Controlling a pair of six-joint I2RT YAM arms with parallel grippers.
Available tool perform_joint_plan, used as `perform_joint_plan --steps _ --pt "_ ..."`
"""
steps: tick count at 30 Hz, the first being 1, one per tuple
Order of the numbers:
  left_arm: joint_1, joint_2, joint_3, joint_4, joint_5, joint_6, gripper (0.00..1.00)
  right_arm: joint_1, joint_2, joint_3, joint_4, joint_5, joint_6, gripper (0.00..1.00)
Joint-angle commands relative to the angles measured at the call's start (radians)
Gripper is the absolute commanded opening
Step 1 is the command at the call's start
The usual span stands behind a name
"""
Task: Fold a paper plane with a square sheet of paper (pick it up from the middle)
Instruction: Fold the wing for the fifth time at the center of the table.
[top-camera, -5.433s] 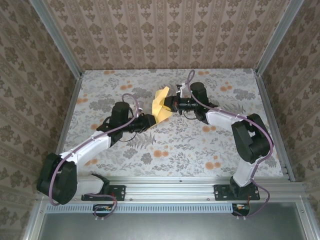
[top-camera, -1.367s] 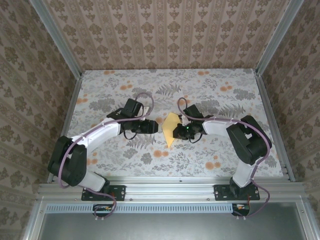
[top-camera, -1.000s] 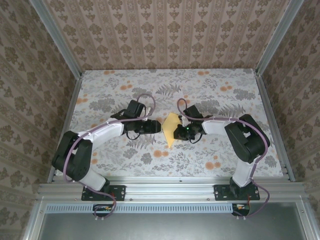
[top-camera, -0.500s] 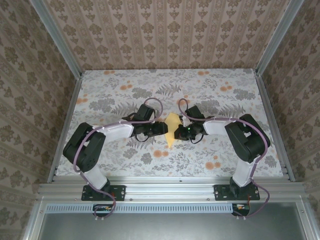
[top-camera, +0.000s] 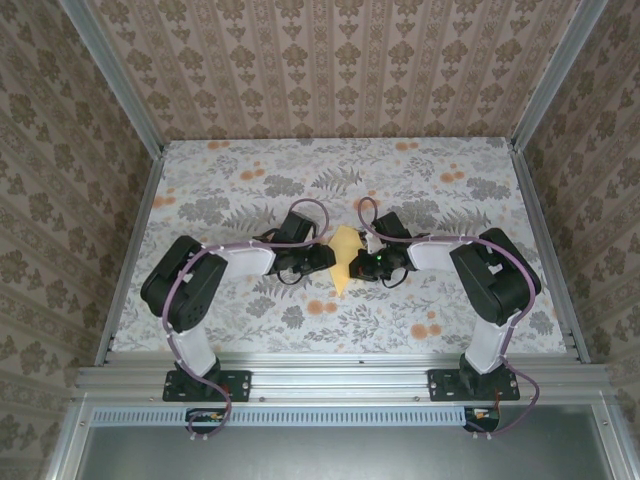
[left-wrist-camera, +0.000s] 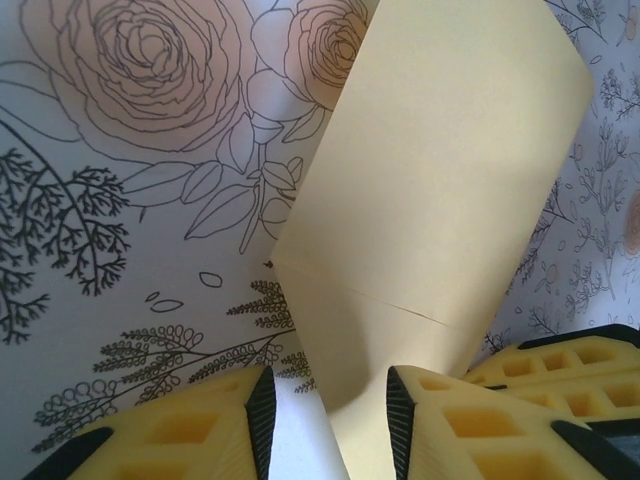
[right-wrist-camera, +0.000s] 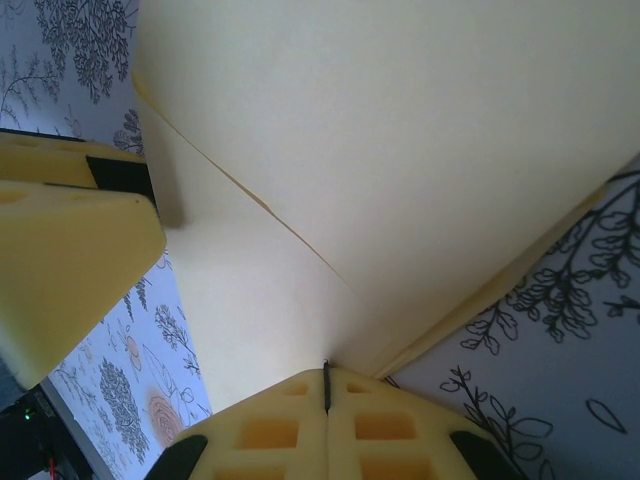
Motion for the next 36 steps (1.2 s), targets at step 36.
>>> perform_joint_plan --steps 36 --pt "-0.033 0.066 0.170 -0.182 -0.027 0.171 0.12 -0.015 0.004 0.003 -0.047 0.025 0.028 0.06"
